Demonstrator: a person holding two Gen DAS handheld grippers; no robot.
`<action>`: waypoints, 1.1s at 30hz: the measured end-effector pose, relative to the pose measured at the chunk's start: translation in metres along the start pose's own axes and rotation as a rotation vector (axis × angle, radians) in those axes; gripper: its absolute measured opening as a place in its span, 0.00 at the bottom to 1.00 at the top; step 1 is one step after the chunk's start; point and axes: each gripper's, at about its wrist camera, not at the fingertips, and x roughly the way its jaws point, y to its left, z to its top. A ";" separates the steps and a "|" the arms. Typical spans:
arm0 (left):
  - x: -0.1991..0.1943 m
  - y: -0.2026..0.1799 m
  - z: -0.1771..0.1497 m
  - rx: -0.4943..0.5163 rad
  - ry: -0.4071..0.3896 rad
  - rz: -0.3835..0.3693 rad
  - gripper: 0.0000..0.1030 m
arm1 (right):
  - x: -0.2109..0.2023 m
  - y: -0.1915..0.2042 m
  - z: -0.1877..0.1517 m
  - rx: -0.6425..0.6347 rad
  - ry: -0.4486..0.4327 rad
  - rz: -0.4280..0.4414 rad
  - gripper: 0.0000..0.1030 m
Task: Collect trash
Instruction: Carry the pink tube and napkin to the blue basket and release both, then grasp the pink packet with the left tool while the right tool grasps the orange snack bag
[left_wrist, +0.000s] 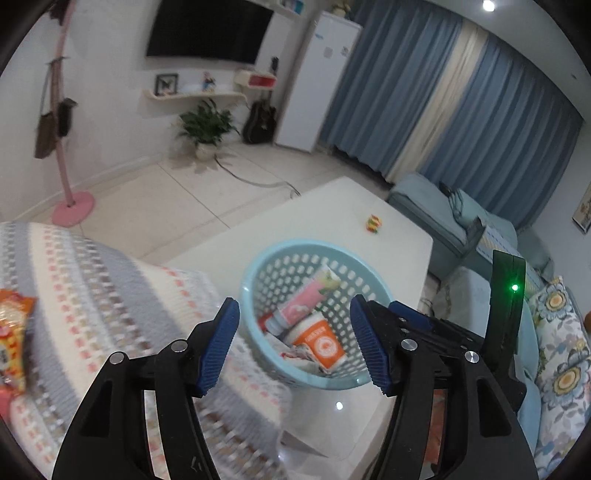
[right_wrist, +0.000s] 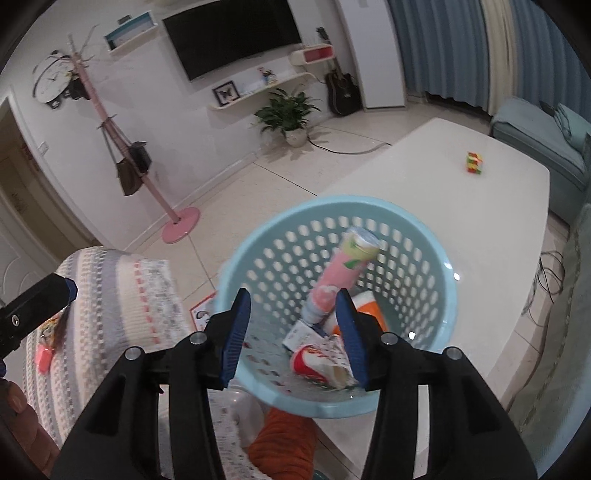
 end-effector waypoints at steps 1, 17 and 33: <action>-0.009 0.002 -0.001 0.001 -0.021 0.020 0.59 | -0.002 0.006 0.000 -0.008 -0.006 0.007 0.43; -0.133 0.056 -0.034 -0.095 -0.248 0.331 0.59 | -0.028 0.123 -0.015 -0.193 -0.043 0.116 0.46; -0.197 0.121 -0.067 -0.194 -0.300 0.445 0.59 | -0.027 0.255 -0.049 -0.419 -0.012 0.212 0.47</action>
